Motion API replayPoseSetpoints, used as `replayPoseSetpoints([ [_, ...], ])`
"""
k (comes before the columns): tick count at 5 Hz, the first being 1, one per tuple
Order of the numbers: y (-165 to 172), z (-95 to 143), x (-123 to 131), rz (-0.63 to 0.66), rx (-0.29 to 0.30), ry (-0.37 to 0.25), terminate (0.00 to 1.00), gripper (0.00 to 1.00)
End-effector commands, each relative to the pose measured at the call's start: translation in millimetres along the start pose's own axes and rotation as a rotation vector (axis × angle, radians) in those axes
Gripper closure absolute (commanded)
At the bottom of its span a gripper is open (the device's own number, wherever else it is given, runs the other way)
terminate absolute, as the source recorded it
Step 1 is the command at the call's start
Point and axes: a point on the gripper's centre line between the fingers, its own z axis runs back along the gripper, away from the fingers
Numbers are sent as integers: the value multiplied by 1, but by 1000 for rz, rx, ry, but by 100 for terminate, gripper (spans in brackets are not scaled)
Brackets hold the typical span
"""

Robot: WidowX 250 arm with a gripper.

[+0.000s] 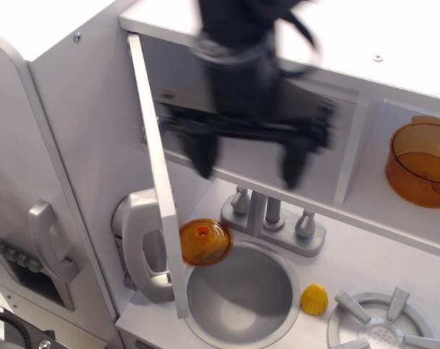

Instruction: Close microwave

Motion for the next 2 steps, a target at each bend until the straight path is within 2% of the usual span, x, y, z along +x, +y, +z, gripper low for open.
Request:
replayPoseSetpoints([
  [1, 39, 29, 8, 41, -97, -68, 0, 0],
  [2, 53, 45, 28, 59, -99, -66, 0, 0],
])
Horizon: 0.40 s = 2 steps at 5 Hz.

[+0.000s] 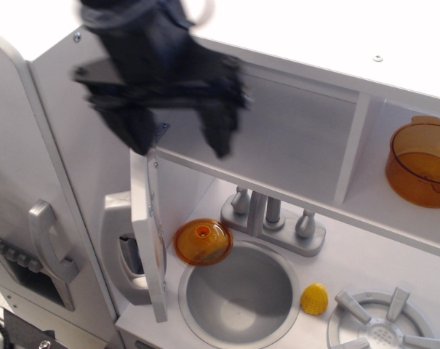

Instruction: Close microwave

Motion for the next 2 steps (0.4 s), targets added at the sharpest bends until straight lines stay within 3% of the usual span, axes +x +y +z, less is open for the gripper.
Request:
replayPoseSetpoints([
  [1, 16, 19, 30, 15, 4, -48, 0, 0],
  [2, 26, 35, 40, 48, 16, -54, 0, 0],
])
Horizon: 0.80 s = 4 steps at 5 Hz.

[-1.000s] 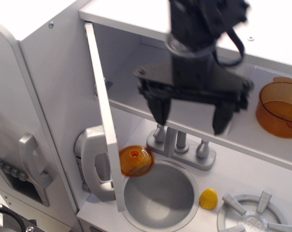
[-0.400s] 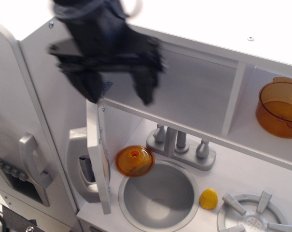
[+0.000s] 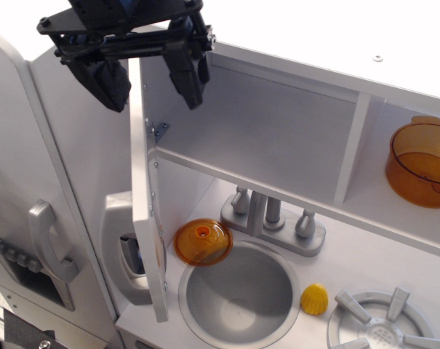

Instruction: Close microwave

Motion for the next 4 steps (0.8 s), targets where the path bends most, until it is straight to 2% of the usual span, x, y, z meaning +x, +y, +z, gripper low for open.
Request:
replayPoseSetpoints([
  [1, 17, 12, 10, 46, 88, -11, 0, 0],
  [2, 29, 9, 2, 55, 150, 30, 0, 0],
  [4, 36, -13, -12, 75, 303, 114, 0, 0],
])
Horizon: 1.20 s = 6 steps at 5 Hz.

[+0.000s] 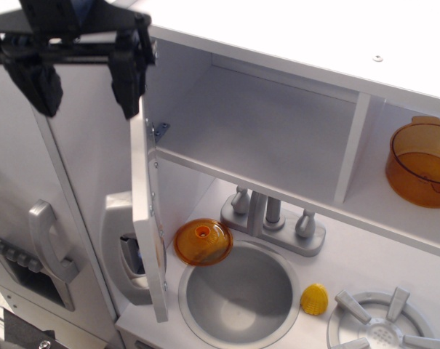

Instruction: Close microwave

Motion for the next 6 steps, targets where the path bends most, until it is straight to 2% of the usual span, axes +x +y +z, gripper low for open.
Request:
replayPoseSetpoints([
  [1, -7, -19, -1, 17, 66, 20, 0, 0],
  [2, -25, -25, 2, -10, -42, -36, 0, 0],
  [3, -44, -19, 12, -22, -127, -113, 0, 0],
  [5, -98, -1, 28, -41, -230, -137, 0, 0],
  [6, -119, 13, 14, -84, -245, -110, 0, 0],
])
